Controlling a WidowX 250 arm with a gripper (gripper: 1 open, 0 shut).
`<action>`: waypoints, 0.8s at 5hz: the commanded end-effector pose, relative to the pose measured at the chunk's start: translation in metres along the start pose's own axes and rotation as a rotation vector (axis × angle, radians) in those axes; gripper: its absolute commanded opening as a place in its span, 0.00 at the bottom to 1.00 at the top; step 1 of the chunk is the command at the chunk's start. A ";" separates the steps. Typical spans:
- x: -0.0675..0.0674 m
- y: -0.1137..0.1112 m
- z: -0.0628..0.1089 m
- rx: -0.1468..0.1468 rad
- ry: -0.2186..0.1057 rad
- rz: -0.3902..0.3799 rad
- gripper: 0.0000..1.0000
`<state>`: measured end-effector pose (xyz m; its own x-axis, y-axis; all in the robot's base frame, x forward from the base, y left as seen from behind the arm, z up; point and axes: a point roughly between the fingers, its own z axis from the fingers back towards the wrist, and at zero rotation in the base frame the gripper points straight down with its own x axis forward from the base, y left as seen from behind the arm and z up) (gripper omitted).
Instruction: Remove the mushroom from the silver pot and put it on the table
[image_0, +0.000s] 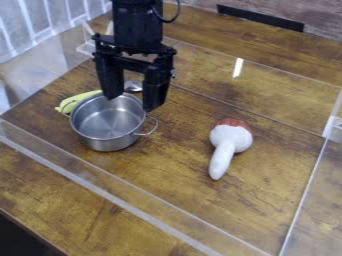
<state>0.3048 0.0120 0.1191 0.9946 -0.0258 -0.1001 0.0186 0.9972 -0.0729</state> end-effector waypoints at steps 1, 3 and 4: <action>-0.004 0.006 0.013 0.002 -0.068 -0.031 1.00; 0.005 0.010 0.012 0.016 -0.081 -0.024 1.00; 0.007 0.012 0.012 0.021 -0.089 -0.007 1.00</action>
<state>0.3082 0.0166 0.1146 0.9968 -0.0447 -0.0659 0.0406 0.9972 -0.0621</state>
